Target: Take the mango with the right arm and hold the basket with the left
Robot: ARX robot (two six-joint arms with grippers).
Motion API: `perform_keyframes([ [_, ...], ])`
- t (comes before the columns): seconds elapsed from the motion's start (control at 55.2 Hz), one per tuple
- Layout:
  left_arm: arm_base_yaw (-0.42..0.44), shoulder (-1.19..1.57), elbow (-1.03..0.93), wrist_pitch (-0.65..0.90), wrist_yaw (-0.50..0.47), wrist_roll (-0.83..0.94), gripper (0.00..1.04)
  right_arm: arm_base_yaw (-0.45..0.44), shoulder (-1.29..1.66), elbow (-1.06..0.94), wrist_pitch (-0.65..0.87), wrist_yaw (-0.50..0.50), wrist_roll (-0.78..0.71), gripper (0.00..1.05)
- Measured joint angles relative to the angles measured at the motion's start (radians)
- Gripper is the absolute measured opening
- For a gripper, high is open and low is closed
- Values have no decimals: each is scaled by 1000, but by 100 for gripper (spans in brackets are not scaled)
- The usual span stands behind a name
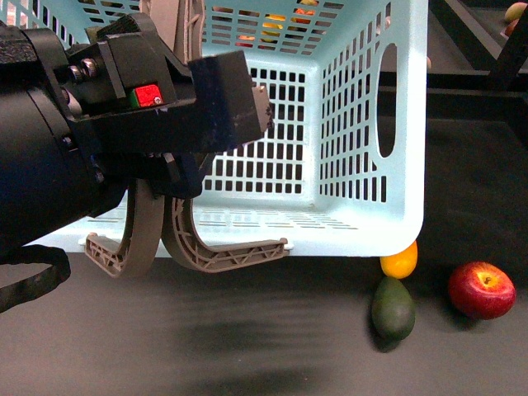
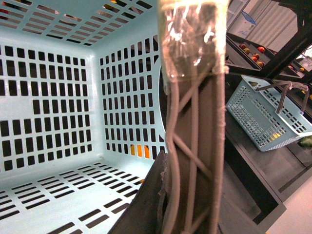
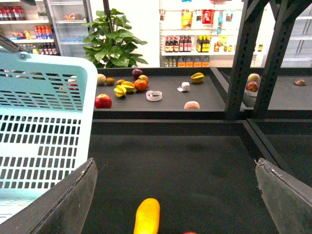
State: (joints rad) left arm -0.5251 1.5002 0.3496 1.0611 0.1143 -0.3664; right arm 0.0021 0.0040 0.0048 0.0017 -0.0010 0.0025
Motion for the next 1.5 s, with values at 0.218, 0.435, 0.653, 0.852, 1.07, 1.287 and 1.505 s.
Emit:
perform_keyframes([
  [0.218,0,0,0,0,0,0,8,5,140,44,-54,139,5,97],
  [0.435,-1,1,0,0,0,0,8,-132,671,95,311,14,13,97],
  [0.653,-1,2,0,0,0,0,8,-181,1218,215,608,-32,14,97],
  [0.852,-1,2,0,0,0,0,8,-196,1546,327,694,-26,20,97],
  [1.07,-1,2,0,0,0,0,8,-188,1819,466,735,1,20,97],
  [1.287,-1,2,0,0,0,0,8,-150,2038,598,759,26,24,97],
  [1.505,-1,2,0,0,0,0,8,-99,2228,729,789,28,27,97],
])
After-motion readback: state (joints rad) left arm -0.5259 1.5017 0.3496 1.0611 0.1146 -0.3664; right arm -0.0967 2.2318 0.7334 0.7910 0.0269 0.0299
